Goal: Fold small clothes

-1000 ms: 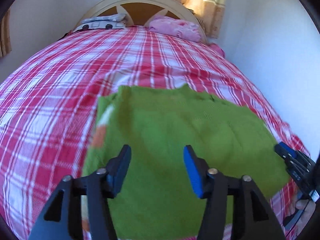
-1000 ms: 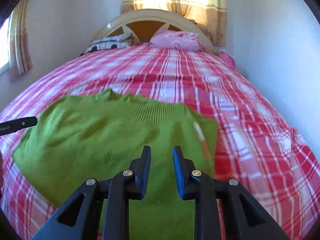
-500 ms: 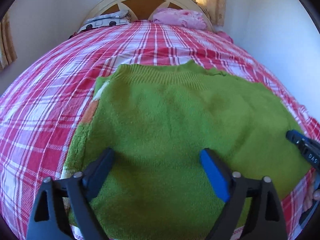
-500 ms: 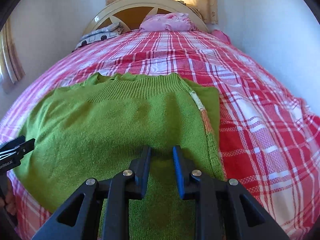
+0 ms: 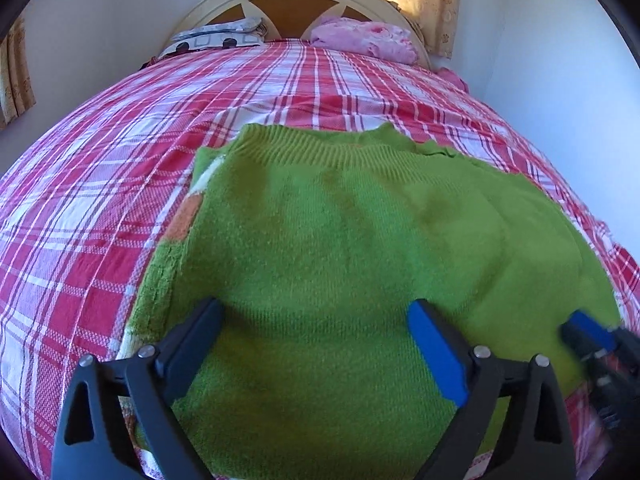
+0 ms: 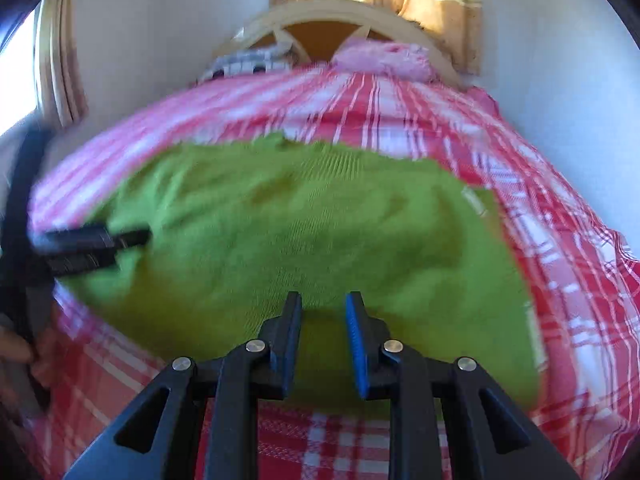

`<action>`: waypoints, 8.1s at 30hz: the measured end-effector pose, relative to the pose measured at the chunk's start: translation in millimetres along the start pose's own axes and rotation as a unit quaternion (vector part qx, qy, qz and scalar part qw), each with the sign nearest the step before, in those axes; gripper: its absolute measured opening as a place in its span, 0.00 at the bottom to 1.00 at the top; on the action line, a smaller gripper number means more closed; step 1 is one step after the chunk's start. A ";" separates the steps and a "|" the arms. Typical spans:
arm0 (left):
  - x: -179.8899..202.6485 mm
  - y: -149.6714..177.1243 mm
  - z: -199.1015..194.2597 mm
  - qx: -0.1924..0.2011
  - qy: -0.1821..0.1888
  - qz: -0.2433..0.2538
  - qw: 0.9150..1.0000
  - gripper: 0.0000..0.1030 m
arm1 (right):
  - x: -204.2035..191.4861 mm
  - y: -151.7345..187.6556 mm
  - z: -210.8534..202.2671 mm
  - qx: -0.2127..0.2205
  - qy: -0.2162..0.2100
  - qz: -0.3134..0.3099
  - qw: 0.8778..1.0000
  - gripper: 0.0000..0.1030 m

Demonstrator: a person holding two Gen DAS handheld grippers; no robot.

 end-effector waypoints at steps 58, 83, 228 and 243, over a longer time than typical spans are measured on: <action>-78.9 34.9 -12.3 0.022 0.085 -0.286 0.954 0.17 | 4.5 -0.5 1.5 0.005 -0.012 0.017 1.000 0.24; -92.1 51.8 -18.7 0.043 0.137 -0.348 0.926 0.17 | -238.0 -142.9 151.8 -0.100 -0.149 -0.124 0.976 0.55; 165.8 -105.2 3.1 0.019 0.008 0.074 0.997 0.85 | 138.4 -126.5 34.5 0.024 -0.047 0.028 0.998 0.01; 173.9 -80.7 46.3 -0.009 -0.024 0.084 0.996 0.95 | 176.7 -92.9 83.6 -0.016 -0.012 0.059 0.998 0.01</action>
Point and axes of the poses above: each gripper's, at about its wrist camera, not at the fingertips, and z roughly the way its jaws point, x to its right, y to its underside, the point moved 5 cm from there along z, roughly the way its jaws point, and after that the axes turned 7 degrees about -y, right-handed, at the moved point
